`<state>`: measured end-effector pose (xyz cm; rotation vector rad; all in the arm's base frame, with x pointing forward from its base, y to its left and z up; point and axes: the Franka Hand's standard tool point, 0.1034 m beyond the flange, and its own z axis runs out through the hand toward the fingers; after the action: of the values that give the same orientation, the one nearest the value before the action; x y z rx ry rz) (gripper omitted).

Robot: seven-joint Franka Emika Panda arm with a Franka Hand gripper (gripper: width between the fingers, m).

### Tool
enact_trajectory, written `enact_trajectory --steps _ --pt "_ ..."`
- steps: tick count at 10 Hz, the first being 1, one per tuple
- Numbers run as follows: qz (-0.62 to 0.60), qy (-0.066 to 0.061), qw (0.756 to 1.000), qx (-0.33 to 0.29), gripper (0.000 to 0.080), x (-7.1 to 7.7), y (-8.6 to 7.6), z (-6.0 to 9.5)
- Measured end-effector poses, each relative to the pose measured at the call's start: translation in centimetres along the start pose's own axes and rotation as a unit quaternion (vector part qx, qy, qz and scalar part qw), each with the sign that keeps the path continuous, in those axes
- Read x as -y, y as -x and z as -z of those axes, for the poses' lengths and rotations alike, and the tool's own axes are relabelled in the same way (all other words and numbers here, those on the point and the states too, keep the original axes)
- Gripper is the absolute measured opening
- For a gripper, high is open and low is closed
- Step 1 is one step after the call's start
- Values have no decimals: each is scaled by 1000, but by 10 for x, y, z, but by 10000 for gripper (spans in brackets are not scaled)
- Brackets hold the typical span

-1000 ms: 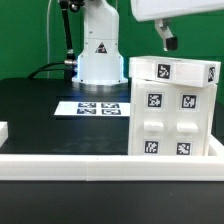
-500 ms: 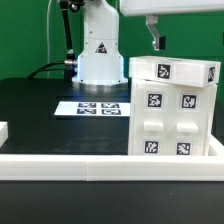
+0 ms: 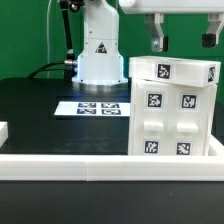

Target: Assemble cabinet

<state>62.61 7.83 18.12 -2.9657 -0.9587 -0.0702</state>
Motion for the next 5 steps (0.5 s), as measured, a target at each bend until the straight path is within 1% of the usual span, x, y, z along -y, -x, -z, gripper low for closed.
enact_trajectory --steps 1,3,5 --pt "21 -5 1000 9 797 1 4 -3" --pt "110 -2 994 17 797 2 6 -4" --pt "136 -4 990 21 797 7 6 -7"
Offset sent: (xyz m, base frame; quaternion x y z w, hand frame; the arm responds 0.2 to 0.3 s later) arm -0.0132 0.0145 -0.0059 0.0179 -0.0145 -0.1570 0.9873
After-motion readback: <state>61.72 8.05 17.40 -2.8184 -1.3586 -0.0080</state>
